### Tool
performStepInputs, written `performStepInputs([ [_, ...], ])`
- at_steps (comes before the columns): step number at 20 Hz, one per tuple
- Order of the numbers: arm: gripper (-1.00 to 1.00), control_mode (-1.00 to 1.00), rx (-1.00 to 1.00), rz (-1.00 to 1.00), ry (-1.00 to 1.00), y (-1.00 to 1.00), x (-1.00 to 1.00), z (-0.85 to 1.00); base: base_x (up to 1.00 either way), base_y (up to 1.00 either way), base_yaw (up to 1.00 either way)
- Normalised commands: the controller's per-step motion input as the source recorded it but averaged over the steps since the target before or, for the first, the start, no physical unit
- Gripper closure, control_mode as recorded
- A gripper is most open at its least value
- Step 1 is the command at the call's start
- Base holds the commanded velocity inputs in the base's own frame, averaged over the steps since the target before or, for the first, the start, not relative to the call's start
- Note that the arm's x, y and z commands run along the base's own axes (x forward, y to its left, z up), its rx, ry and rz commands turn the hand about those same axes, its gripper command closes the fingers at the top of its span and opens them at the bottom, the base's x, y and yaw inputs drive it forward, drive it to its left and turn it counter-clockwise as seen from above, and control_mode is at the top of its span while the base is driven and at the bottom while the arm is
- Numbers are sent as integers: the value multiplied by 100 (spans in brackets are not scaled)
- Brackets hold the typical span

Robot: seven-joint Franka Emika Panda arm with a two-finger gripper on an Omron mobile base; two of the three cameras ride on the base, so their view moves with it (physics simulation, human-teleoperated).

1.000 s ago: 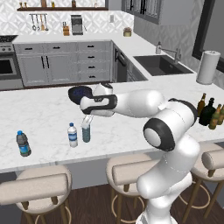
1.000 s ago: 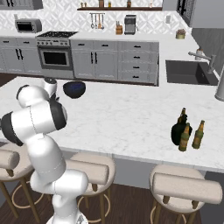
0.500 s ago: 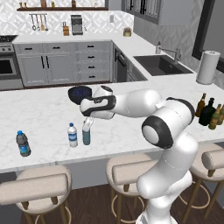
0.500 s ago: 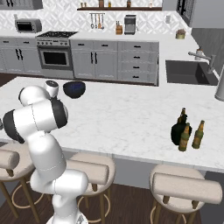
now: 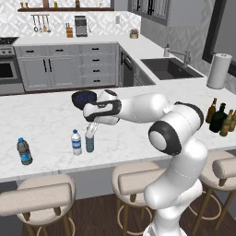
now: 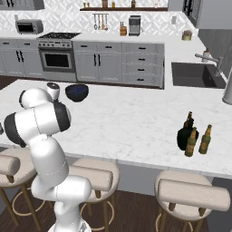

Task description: Move the plastic bottles in the middle to the plastics group, and the glass bottles in the middle to the glass group.

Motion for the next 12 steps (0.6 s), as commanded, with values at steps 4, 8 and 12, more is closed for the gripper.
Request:
performStepInputs([
  [4,100,-100,0,0,0,0,0,0,0,0,0],
  [8,-100,-100,0,0,0,0,0,0,0,0,0],
  [12,-100,-100,0,0,0,0,0,0,0,0,0],
])
